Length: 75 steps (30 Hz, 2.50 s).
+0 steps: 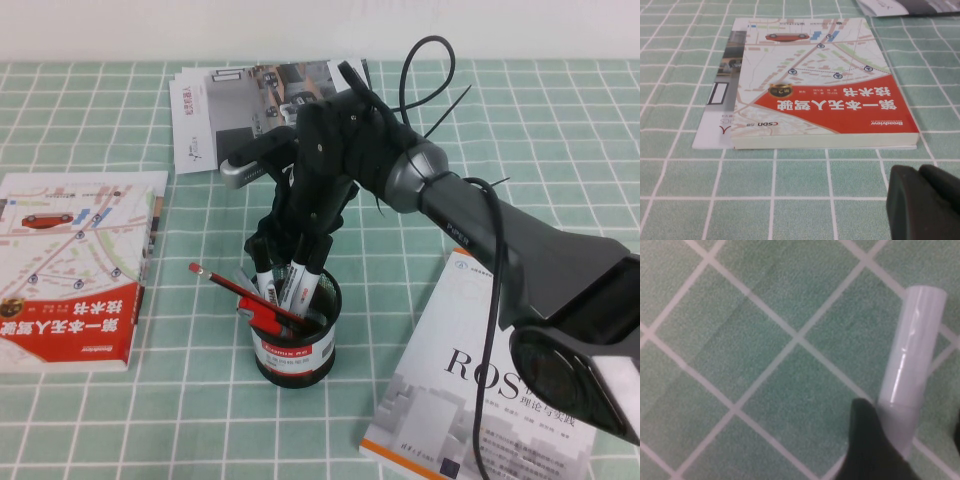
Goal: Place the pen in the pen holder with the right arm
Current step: Pick up the pen on the table, then place the pen onto the pen holder
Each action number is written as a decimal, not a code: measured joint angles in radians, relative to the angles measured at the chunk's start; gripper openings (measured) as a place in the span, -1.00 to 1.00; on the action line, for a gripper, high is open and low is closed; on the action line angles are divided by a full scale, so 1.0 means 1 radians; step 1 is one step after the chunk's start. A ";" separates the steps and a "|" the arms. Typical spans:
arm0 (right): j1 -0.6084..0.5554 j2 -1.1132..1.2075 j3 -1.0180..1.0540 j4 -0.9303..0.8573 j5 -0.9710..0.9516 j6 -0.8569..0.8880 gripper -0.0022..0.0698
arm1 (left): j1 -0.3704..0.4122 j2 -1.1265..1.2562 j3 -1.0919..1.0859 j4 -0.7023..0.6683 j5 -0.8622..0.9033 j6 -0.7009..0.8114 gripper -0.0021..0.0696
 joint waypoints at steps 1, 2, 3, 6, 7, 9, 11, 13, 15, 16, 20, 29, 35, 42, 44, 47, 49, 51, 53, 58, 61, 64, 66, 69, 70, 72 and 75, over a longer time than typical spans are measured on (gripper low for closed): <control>0.000 0.000 0.000 0.001 0.000 0.000 -0.03 | 0.000 0.000 0.000 0.000 0.000 0.000 -0.95; 0.001 0.001 -0.002 0.000 0.000 0.000 -0.03 | 0.000 0.000 0.000 0.000 0.000 0.000 -0.95; 0.001 0.001 -0.002 -0.002 0.002 0.000 -0.03 | 0.000 0.000 0.000 0.000 0.000 0.000 -0.95; 0.002 0.001 -0.002 -0.014 0.004 0.000 -0.13 | 0.000 0.000 0.000 0.000 0.000 0.000 -0.95; 0.002 0.001 -0.002 -0.018 0.005 0.000 -0.20 | 0.000 0.000 0.000 0.000 0.000 0.000 -0.95; 0.002 0.002 -0.003 -0.025 0.009 0.000 -0.35 | 0.000 0.000 0.000 0.000 0.000 0.000 -0.95; 0.002 0.002 -0.003 -0.025 0.019 0.000 -0.57 | 0.000 0.000 0.000 0.000 0.000 0.000 -0.95; 0.002 0.002 -0.009 -0.025 0.027 0.000 -0.62 | 0.000 0.000 0.000 0.000 0.000 0.000 -0.95; 0.002 0.004 -0.009 -0.025 0.037 0.000 -0.62 | 0.000 0.000 0.000 0.000 0.000 0.000 -0.95; 0.002 0.004 -0.009 -0.025 0.041 0.000 -0.62 | 0.000 0.000 0.000 0.000 0.000 0.000 -0.95; 0.003 0.004 -0.011 -0.032 0.045 0.000 -0.62 | 0.000 0.000 0.000 0.000 0.000 0.000 -0.95; 0.001 -0.051 -0.046 -0.067 0.087 0.000 -0.63 | 0.000 0.000 0.000 0.000 0.000 0.000 -0.95; -0.028 -0.220 -0.059 -0.086 0.090 0.000 -0.63 | 0.000 0.000 0.000 0.000 0.000 0.000 -0.95; -0.033 -0.411 0.065 -0.100 0.095 0.000 -0.63 | 0.000 0.000 0.000 0.000 0.000 0.000 -0.95; -0.033 -0.470 0.150 -0.100 0.095 0.000 -0.63 | 0.000 0.000 0.000 0.000 0.000 0.000 -0.95; -0.031 -0.597 0.359 -0.103 -0.012 0.017 -0.63 | 0.000 0.000 0.000 0.000 0.000 0.000 -0.95; -0.028 -0.693 0.519 -0.103 -0.159 0.037 -0.63 | 0.000 0.000 0.000 0.000 0.000 0.000 -0.95; -0.025 -0.810 0.709 -0.090 -0.330 0.050 -0.63 | 0.000 0.000 0.000 0.000 0.000 0.000 -0.95; -0.025 -0.913 0.876 -0.067 -0.468 0.053 -0.63 | 0.000 0.000 0.000 0.000 0.000 0.000 -0.95; -0.025 -1.130 1.278 0.007 -0.904 0.055 -0.63 | 0.000 0.000 0.000 0.000 0.000 0.000 -0.95; -0.018 -1.212 1.475 0.018 -1.151 0.055 -0.63 | 0.000 0.000 0.000 0.000 0.000 0.000 -0.95; 0.007 -1.262 1.617 0.020 -1.346 0.055 -0.63 | 0.000 0.000 0.000 0.000 0.000 0.000 -0.95; 0.042 -1.276 1.686 0.007 -1.490 0.055 -0.63 | 0.000 0.000 0.000 0.000 0.000 0.000 -0.95; 0.099 -1.274 1.770 -0.022 -1.678 0.055 -0.63 | 0.000 0.000 0.000 0.000 0.000 0.000 -0.95; 0.115 -1.268 1.790 -0.036 -1.752 0.055 -0.63 | 0.000 0.000 0.000 0.000 0.000 0.000 -0.95; 0.150 -1.245 1.830 -0.057 -1.885 0.055 -0.63 | 0.000 0.000 0.000 0.000 0.000 0.000 -0.95; 0.176 -1.196 1.876 -0.094 -2.069 0.057 -0.63 | 0.000 0.000 0.000 0.000 0.000 0.000 -0.95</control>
